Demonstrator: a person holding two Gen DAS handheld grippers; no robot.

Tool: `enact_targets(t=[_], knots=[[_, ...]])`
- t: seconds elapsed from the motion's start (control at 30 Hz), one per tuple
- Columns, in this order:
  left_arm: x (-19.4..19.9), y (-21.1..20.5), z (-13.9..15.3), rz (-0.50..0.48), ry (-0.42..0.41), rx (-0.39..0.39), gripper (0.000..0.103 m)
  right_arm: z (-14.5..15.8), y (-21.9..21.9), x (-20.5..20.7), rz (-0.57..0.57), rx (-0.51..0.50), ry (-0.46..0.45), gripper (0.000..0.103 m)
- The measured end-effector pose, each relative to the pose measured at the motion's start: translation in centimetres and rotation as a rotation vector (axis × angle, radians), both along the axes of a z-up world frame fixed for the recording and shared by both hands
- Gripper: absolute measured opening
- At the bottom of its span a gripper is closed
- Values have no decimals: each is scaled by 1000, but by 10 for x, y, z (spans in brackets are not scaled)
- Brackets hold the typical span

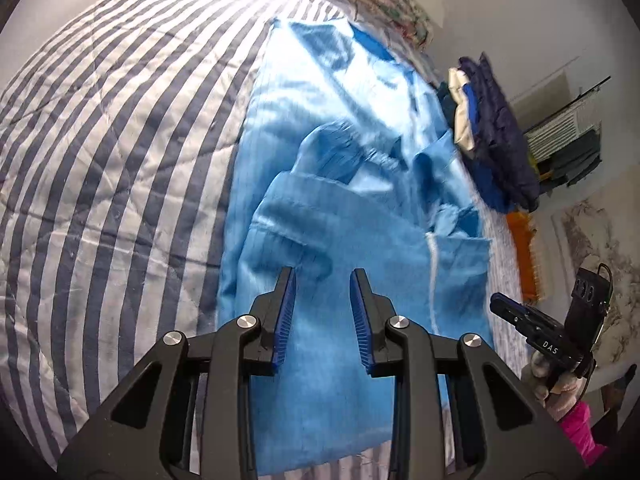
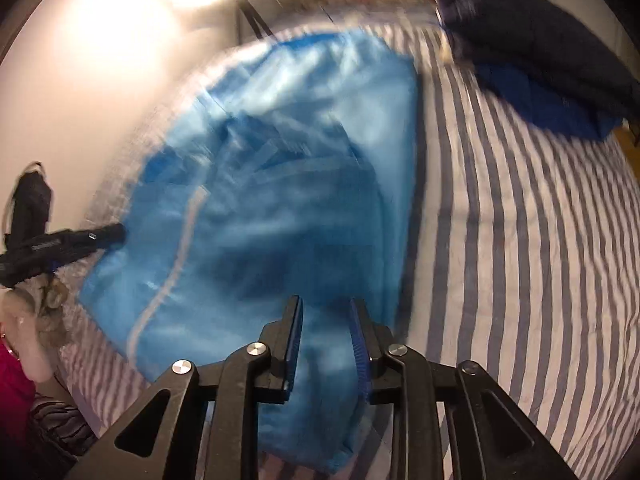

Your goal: Fold large clothes

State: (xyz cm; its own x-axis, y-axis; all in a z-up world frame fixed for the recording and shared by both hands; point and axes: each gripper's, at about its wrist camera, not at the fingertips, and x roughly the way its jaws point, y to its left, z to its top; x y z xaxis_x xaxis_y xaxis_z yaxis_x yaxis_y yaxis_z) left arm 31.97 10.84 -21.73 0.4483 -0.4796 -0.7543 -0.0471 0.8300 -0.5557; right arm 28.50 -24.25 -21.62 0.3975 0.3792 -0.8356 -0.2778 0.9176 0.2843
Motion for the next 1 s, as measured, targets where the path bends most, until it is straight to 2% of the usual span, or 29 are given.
enact_targets(t=[0.13,0.23,0.33,0.43,0.47,0.57,0.63,0.77,0.83,0.9,1.0], knots=[[4,-2,2,3,-3,-1,27,17,9,0,30,58,-68,28],[7,-6,5,6,-19,0,27,18,26,5,40,33,-92,31],[14,-11,3,6,-23,43,27,11,34,13,19,24,-88,31],[22,-11,-11,24,13,96,27,-3,33,28,-25,-26,-52,31],[24,-10,-18,28,29,92,27,-10,30,33,-47,-48,-25,31],[26,-15,-16,17,21,124,27,-29,22,42,-67,-59,49,31],[24,-16,-5,5,4,139,27,-25,21,41,-69,-65,46,31],[25,-14,40,-15,-83,126,27,7,13,34,-72,-29,-17,33],[30,-9,69,-21,-136,139,27,30,6,30,-89,0,-70,40],[38,-3,93,-21,-176,158,28,55,-2,27,-102,34,-136,55],[60,14,130,0,-219,156,29,88,-7,32,-83,58,-200,57]])
